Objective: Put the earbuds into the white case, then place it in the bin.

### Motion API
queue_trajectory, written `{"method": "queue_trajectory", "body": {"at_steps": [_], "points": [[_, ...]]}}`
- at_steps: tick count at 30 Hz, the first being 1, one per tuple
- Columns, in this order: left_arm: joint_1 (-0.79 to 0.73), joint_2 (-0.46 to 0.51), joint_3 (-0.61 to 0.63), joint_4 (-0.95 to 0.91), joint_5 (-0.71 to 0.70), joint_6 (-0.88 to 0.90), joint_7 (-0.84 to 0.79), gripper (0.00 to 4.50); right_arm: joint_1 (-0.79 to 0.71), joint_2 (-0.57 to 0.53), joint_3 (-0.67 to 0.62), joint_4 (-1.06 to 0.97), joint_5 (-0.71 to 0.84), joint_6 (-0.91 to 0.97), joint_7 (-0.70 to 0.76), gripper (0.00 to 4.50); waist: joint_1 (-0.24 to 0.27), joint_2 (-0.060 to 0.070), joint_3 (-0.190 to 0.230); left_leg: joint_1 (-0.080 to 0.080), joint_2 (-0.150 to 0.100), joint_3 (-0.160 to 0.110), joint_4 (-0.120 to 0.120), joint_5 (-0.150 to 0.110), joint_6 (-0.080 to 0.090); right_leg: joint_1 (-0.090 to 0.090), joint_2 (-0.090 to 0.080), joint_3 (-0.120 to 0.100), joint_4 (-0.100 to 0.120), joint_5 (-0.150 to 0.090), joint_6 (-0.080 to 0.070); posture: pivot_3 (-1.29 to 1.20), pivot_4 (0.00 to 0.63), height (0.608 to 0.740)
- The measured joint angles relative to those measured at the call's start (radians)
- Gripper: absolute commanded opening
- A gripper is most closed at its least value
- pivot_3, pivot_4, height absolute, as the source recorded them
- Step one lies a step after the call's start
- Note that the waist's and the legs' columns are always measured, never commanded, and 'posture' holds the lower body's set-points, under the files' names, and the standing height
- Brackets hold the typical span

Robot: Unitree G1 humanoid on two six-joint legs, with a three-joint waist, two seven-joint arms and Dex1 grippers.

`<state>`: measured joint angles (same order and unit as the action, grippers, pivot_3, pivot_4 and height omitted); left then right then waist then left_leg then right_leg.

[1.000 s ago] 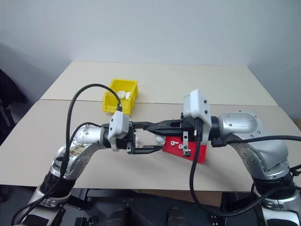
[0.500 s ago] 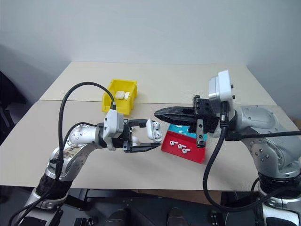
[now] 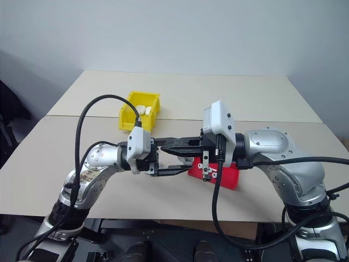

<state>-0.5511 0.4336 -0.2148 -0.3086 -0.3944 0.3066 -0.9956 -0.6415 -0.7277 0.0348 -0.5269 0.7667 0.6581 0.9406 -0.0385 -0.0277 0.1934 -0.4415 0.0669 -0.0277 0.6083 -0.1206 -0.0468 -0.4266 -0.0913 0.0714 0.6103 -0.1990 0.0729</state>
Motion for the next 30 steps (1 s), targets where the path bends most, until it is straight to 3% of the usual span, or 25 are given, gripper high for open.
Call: {"method": "queue_trajectory", "body": {"at_steps": [18,23,26,30], "points": [[0.022,0.003,0.002,-0.003,0.0,-0.004,0.001,2.82,0.06,-0.045,-0.033,0.008,-0.048,-0.044,0.037,0.04,0.0,0.0,0.0,0.0,0.0,0.0,0.0,0.0,0.0,0.0,0.0,0.0,0.0,0.0,0.0,0.0,0.15,0.74],[0.022,0.001,0.028,-0.001,0.004,-0.041,0.02,2.82,0.053,-0.045,-0.12,0.021,0.012,-0.042,0.019,0.04,0.002,0.0,0.0,0.0,0.0,0.0,0.0,0.0,0.0,0.001,0.0,0.0,0.0,0.0,0.0,0.0,0.15,0.74],[-0.012,-0.005,0.041,0.024,0.047,-0.008,0.104,2.82,0.036,-0.047,-0.185,0.022,0.056,-0.041,-0.002,0.04,0.002,0.0,0.0,0.0,0.0,-0.001,0.001,0.0,0.0,0.001,0.0,0.0,0.0,0.0,0.0,0.0,0.15,0.74],[-0.246,-0.088,0.102,0.282,0.191,0.003,0.393,2.82,0.067,-0.054,-0.247,0.026,0.072,-0.039,-0.051,0.04,0.023,-0.001,0.0,0.0,-0.001,-0.002,0.004,0.0,0.0,0.003,0.001,0.0,0.0,0.001,0.002,0.0,0.15,0.74]]}}
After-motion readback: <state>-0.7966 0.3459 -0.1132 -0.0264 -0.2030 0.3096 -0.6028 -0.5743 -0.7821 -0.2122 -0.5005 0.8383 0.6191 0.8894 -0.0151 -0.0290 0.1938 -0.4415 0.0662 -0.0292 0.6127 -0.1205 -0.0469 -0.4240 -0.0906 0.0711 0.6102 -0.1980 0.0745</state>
